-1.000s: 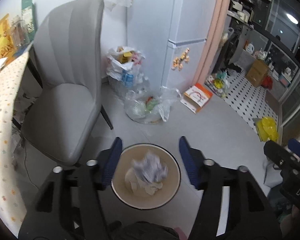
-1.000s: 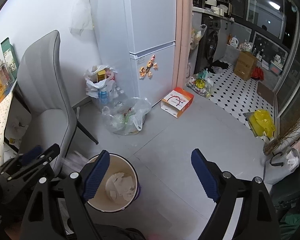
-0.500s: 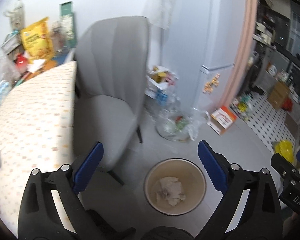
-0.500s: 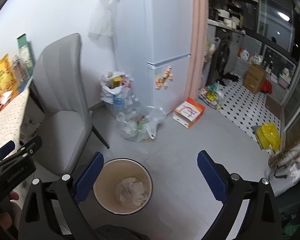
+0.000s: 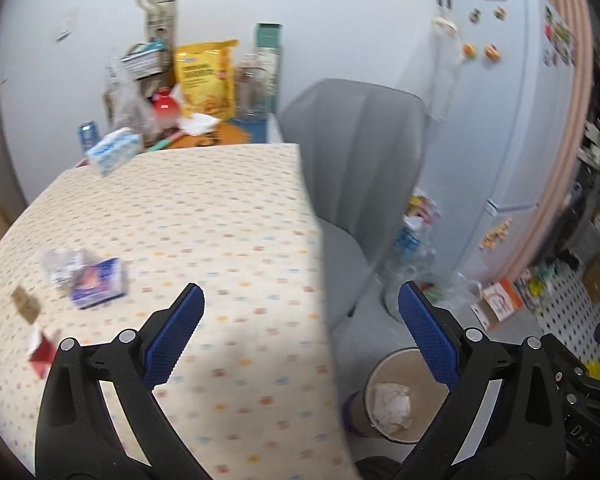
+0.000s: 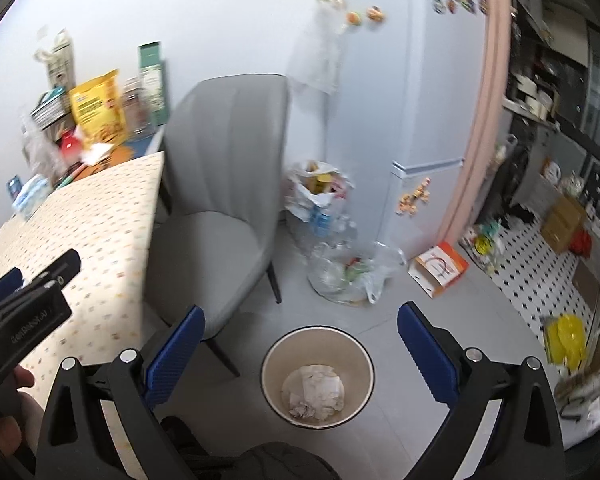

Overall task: Collect trash
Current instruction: 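Move both open grippers back over the table toward the remaining trash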

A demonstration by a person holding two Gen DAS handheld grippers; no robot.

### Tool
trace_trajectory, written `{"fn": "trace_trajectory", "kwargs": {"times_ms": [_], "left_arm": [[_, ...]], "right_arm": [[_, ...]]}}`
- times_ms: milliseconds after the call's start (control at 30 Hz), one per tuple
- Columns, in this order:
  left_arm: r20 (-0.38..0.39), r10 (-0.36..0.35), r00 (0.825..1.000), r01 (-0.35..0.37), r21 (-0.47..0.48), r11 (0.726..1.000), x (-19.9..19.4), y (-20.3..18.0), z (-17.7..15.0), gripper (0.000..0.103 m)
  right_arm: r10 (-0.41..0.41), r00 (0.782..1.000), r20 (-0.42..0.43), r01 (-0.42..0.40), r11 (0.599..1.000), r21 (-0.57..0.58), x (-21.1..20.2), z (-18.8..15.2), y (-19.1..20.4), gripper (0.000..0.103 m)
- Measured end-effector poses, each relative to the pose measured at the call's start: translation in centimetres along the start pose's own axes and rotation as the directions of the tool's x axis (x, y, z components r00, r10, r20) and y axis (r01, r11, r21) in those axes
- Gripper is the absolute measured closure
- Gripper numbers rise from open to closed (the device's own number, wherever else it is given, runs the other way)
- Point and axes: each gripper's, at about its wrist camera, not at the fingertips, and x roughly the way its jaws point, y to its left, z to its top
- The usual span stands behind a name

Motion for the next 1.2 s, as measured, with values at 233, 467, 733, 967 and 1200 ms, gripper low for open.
{"fn": "trace_trajectory", "kwargs": {"times_ms": [233,467,733,967,1200], "left_arm": [[0.016,0.046,0.999,-0.045,-0.062,0.997,-1.8,5.2,-0.4,0.006],[0.028,0.085,0.996,-0.081,-0.111,0.991,-3.6,9.7,-1.2,0.006],[0.042,0.126,0.991,-0.118,-0.151,0.981,-5.5,14.9,-1.8,0.006],[0.021,0.16,0.987,-0.153,-0.187,0.97,-6.0,20.1,-3.1,0.006],[-0.005,0.195,0.981,-0.192,-0.219,0.957,-6.0,24.5,-4.4,0.006]], "right_arm": [[0.051,0.998,0.029,-0.049,0.996,-0.076,-3.2,-0.4,5.5,0.008],[0.103,0.993,0.054,-0.095,0.986,-0.134,-5.8,-0.8,10.2,0.008],[0.151,0.986,0.072,-0.136,0.973,-0.186,-7.7,-1.5,14.5,0.008],[0.174,0.983,0.06,-0.157,0.962,-0.225,-8.3,-2.6,18.5,0.008],[0.207,0.978,0.035,-0.192,0.949,-0.249,-8.1,-4.0,21.6,0.008]]}}
